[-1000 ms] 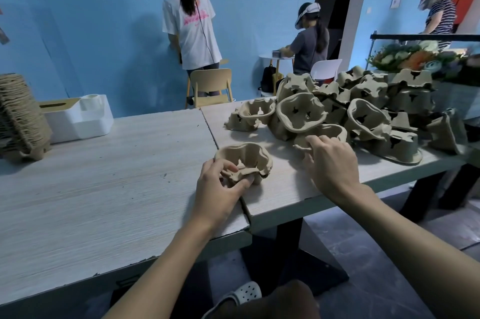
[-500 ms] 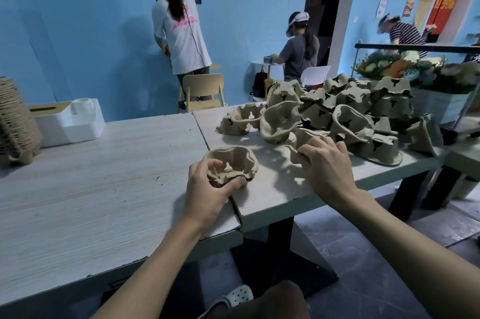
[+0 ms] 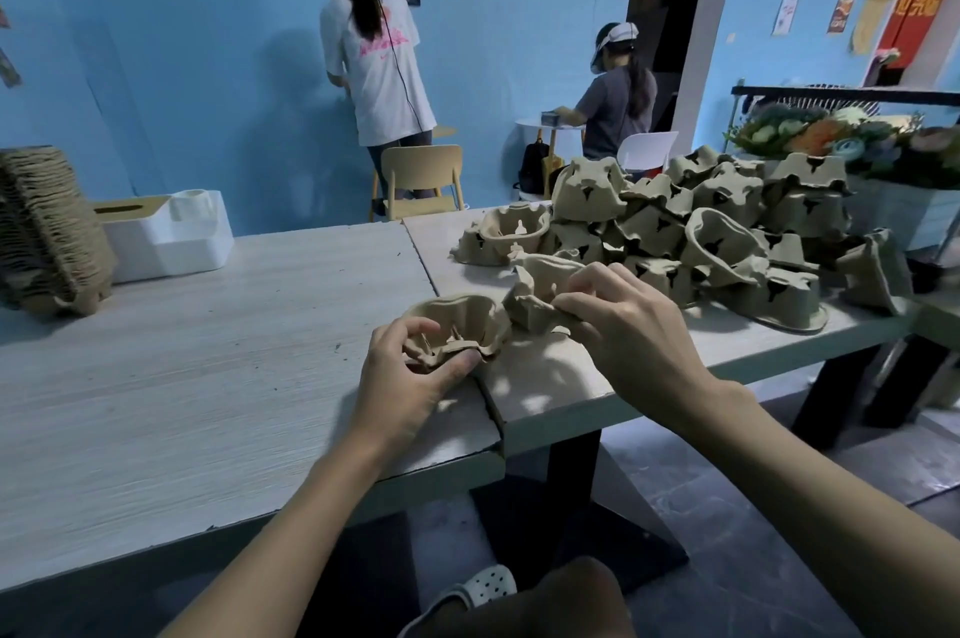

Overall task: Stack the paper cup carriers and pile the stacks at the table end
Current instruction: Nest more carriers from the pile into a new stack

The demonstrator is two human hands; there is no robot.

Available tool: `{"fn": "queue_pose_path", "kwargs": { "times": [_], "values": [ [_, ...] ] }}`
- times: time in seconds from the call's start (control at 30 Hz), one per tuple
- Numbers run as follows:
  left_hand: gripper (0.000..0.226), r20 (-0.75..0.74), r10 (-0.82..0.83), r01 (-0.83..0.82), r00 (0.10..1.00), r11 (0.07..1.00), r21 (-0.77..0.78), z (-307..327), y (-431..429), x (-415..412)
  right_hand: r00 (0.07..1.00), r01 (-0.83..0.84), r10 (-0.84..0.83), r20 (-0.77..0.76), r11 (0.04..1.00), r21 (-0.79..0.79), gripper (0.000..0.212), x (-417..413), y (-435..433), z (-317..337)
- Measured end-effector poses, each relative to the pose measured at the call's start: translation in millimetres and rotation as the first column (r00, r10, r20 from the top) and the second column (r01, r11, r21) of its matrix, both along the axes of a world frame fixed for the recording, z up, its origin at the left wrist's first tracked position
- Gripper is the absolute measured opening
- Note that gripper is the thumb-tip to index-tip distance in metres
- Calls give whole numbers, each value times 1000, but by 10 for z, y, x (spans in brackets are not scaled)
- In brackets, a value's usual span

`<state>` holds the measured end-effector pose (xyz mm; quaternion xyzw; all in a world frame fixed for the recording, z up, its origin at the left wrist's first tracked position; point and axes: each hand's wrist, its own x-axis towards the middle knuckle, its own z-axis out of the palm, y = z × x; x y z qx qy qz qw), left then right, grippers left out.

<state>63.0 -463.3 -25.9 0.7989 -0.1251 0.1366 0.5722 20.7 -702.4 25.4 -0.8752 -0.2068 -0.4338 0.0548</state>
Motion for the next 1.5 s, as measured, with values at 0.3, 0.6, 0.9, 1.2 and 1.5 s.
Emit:
{"fn": "queue_pose_path", "kwargs": {
  "times": [0.3,0.6,0.9,1.2,1.5],
  "values": [
    [62,-22,-35,35,999,999,-20,-17,-2,20,1000,-8,6,22,997,77,8,147,36,58],
    [105,-36,-146,141,989,984,-111,5,-17,-14,976,-205,209,-59,977,57,12,315,172,34],
    [110,-3,-177,176,984,978,-116,-14,-19,-8,949,-241,256,-186,966,96,33,458,267,-127],
    [63,5,-147,147,989,988,-41,-31,-24,18,985,-2,97,-145,840,543,38,513,104,-246],
    [49,-19,-102,102,995,995,9,-48,5,42,836,224,325,-441,532,817,43,915,15,-211]
  ]
}}
